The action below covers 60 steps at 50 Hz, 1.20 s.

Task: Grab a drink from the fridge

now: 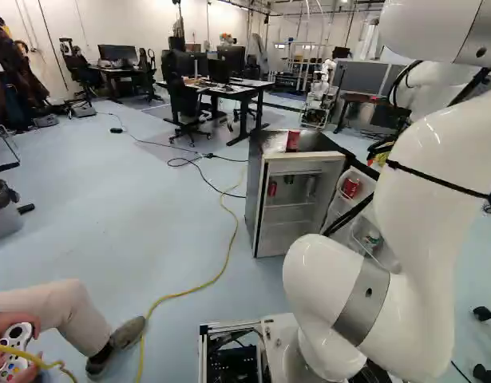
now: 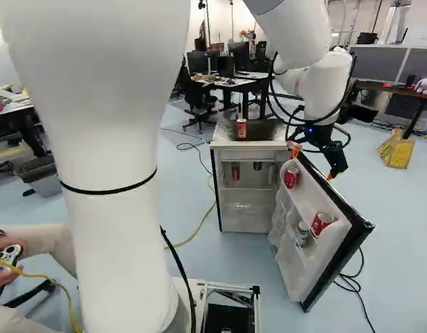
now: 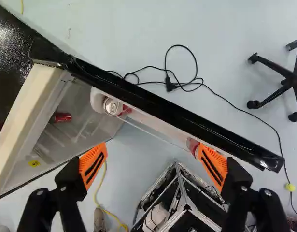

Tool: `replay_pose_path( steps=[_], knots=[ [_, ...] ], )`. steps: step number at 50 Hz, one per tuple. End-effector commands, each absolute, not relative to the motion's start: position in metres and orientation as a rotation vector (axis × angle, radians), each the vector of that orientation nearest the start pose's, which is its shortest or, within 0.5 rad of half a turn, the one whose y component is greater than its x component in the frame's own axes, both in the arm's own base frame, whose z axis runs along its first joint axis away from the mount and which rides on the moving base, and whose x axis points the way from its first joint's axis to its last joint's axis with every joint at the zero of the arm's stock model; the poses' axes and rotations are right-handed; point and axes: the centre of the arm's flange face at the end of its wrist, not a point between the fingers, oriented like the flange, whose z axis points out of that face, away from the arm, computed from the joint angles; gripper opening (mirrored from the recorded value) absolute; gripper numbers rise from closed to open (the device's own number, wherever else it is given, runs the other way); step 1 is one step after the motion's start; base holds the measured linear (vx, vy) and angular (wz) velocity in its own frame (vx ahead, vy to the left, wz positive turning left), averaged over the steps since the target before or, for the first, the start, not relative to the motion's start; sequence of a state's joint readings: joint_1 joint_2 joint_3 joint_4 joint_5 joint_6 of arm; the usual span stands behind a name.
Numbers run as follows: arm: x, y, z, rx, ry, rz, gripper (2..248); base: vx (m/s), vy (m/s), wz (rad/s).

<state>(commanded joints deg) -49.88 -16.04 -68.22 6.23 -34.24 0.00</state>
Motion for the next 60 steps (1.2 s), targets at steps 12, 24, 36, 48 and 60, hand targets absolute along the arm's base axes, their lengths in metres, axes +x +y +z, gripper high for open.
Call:
replay_pose_path(
  steps=[12,24,36,48,60],
  knots=[
    [0.367,-0.446,0.51,-2.801,1.48,-0.498,247,0.0,0.0,0.0],
    [0.365,-0.466,0.51,-2.786,1.512,-0.493,247,0.0,0.0,0.0],
    [0.364,-0.485,0.509,-2.759,1.546,-0.48,247,0.0,0.0,0.0],
    [0.362,-0.503,0.508,-2.726,1.581,-0.465,247,0.0,0.0,0.0],
    [0.36,-0.52,0.507,-2.692,1.611,-0.448,247,0.0,0.0,0.0]
  ],
)
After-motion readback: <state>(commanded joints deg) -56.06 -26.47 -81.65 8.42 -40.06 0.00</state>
